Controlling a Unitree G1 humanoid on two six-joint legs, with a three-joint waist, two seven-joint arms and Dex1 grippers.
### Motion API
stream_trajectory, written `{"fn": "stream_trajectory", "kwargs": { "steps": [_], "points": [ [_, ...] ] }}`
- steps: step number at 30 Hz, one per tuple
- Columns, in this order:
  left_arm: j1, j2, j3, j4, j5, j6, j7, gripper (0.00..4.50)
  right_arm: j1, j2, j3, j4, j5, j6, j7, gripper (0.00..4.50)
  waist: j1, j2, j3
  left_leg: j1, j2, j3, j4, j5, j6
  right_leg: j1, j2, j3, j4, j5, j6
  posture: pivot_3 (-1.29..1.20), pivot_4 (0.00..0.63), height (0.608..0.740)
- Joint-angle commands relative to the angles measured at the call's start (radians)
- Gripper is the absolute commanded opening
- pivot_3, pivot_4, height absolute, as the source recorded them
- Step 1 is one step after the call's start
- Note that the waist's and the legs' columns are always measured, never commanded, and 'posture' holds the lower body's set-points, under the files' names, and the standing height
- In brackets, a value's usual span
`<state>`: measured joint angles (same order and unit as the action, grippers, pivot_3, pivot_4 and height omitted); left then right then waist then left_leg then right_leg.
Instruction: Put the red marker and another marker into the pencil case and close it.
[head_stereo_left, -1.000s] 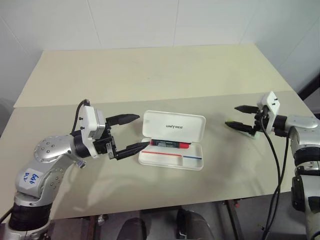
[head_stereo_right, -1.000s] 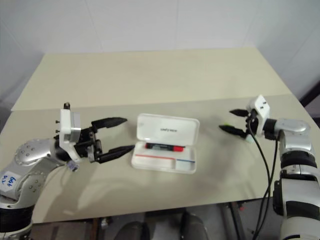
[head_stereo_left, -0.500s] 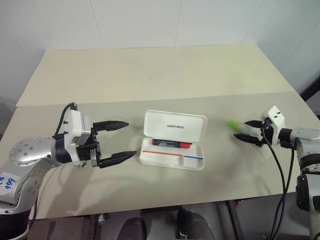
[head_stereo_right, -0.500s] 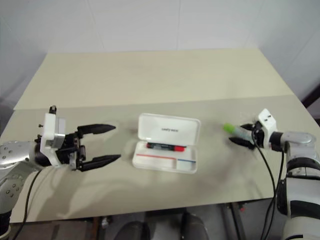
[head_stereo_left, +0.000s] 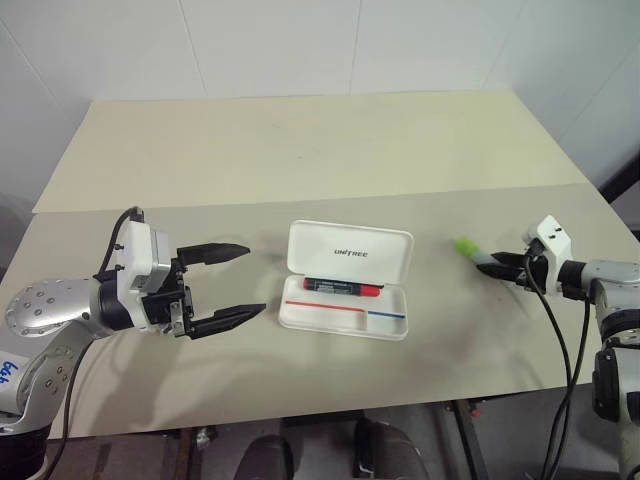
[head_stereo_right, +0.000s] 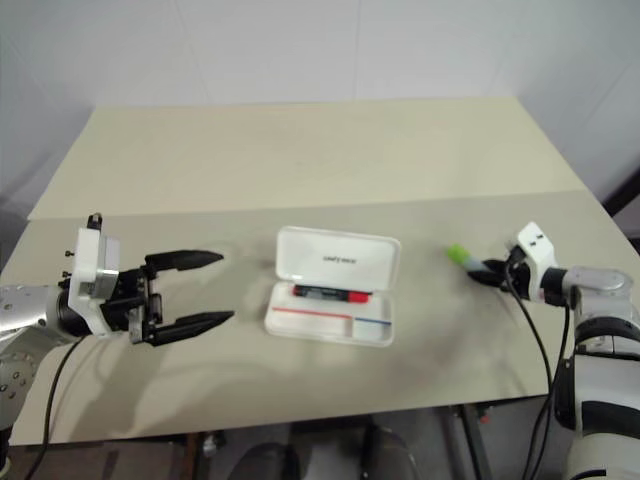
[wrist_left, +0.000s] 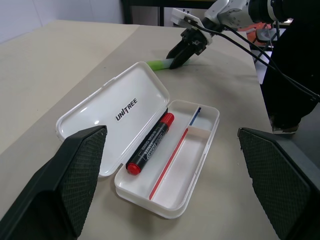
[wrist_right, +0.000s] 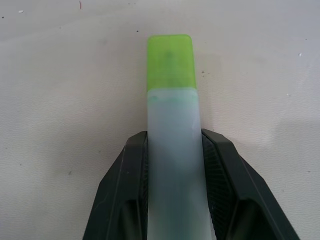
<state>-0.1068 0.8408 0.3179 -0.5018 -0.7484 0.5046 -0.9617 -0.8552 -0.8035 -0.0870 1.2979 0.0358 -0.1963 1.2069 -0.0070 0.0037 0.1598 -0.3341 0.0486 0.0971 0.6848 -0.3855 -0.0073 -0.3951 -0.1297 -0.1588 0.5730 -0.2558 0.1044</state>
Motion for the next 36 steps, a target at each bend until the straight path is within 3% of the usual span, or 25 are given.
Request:
{"fn": "stream_trajectory", "kwargs": {
  "steps": [1,10,15,19,24,29,36],
  "points": [
    [-0.013,0.005,0.015,-0.022,-0.014,-0.011,-0.003,4.50,-0.021,0.012,-0.016,-0.026,0.002,-0.031,-0.018,1.10,-0.004,0.000,0.000,0.000,0.000,0.000,0.000,0.000,0.000,0.000,0.000,0.000,0.000,0.000,0.000,0.00,0.150,0.740],
    [-0.027,-0.012,-0.018,0.019,0.013,-0.042,-0.019,4.50,-0.162,0.056,-0.098,-0.076,0.063,-0.095,-0.140,1.10,-0.022,0.001,0.001,0.000,0.001,0.000,0.000,0.001,-0.002,0.000,0.000,0.000,0.000,0.000,0.000,0.00,0.150,0.740],
    [0.017,-0.009,0.007,0.065,0.028,-0.079,-0.064,4.50,-0.216,0.098,-0.126,-0.167,0.133,-0.062,-0.064,1.10,-0.021,0.001,0.001,0.000,0.000,-0.001,-0.001,0.001,-0.002,-0.001,0.000,0.000,0.000,0.000,0.000,0.00,0.150,0.740],
    [0.091,0.024,0.048,0.107,0.073,-0.123,-0.114,4.50,-0.176,0.156,-0.092,-0.454,0.252,0.121,0.136,1.10,-0.021,0.002,0.001,-0.001,0.000,-0.001,-0.002,0.001,-0.002,-0.002,0.000,0.000,0.001,0.000,0.000,0.00,0.150,0.740],
    [0.142,0.037,0.092,0.105,0.065,-0.127,-0.141,4.50,-0.082,0.170,-0.037,-0.810,0.345,0.363,0.189,1.10,-0.006,0.003,0.002,-0.002,0.000,-0.004,-0.003,0.001,-0.002,-0.002,0.000,-0.001,0.002,0.000,0.000,0.00,0.150,0.740],
    [0.164,0.025,0.102,0.092,0.068,-0.131,-0.128,4.50,0.042,0.188,0.033,-1.188,0.449,0.605,0.144,1.10,0.008,0.003,0.002,-0.002,0.000,-0.003,-0.003,0.001,-0.002,-0.002,0.000,-0.001,0.002,0.000,0.000,0.00,0.150,0.740],
    [0.197,0.026,0.114,0.095,0.078,-0.153,-0.133,4.50,0.263,0.225,0.148,-1.548,0.461,0.829,-0.069,1.10,0.006,0.000,0.000,-0.001,0.000,-0.004,-0.003,0.000,-0.002,-0.003,0.000,-0.001,0.003,0.000,-0.001,0.00,0.150,0.740]
  ]
}}
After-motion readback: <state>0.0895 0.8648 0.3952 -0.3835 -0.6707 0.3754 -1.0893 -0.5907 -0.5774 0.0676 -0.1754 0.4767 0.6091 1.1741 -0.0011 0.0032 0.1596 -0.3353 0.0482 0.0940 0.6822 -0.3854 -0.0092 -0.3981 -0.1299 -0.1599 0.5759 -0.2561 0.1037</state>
